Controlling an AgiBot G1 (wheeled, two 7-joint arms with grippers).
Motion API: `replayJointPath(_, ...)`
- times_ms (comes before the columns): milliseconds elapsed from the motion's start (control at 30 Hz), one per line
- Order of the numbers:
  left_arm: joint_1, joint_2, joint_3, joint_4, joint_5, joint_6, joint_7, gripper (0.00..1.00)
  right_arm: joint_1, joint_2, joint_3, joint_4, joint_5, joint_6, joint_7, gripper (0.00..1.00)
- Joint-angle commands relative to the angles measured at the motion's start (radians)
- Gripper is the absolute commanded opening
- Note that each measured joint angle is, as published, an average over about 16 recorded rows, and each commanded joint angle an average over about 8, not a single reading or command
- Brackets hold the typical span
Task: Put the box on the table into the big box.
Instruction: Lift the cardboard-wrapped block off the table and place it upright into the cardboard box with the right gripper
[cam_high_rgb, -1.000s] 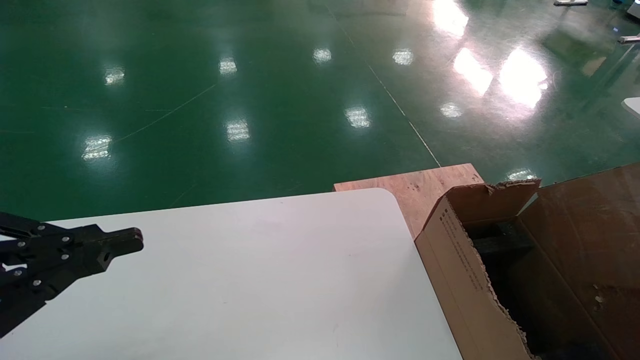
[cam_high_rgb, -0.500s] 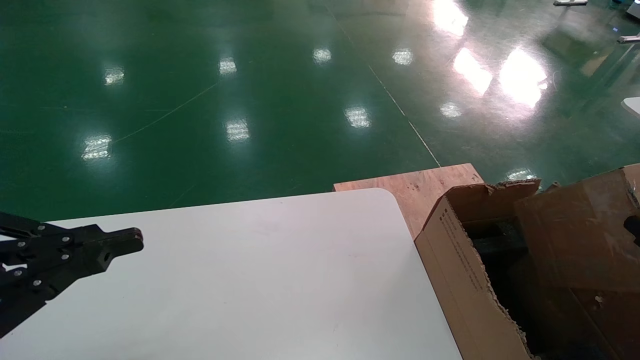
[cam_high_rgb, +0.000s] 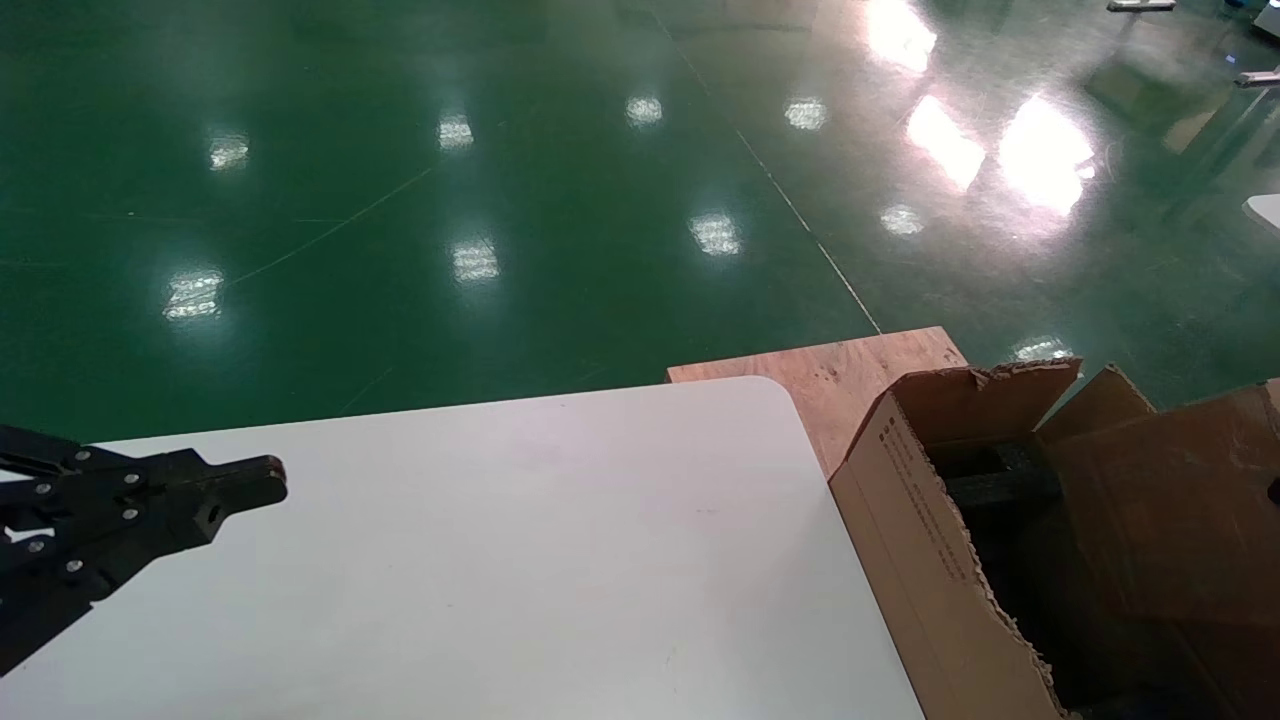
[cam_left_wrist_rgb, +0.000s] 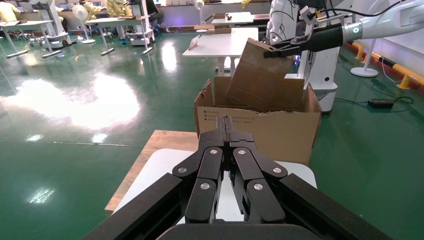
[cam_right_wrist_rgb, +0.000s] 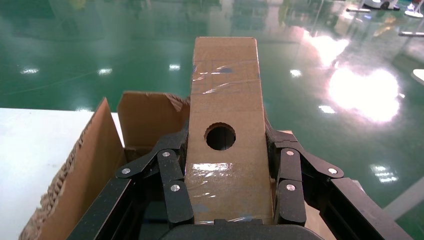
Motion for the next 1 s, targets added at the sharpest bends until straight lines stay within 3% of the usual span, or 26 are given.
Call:
replayJointPath(33, 0.0, 0.0, 0.0, 0.0, 0.0, 0.0, 0.0, 0.0, 0.002, 0.005, -0.007, -0.016, 0.0, -0.014, -0.001, 0.0)
replayJointPath(467, 0.0, 0.0, 0.0, 0.0, 0.0, 0.0, 0.0, 0.0, -0.014, -0.029, -0.029, -0.118, -0.03, -0.081, -0.004, 0.0)
replayJointPath(1000, 0.0, 0.0, 0.001, 0.0, 0.0, 0.0, 0.0, 0.0, 0.087, -0.138, -0.112, -0.274, -0.068, -0.168, -0.044, 0.0)
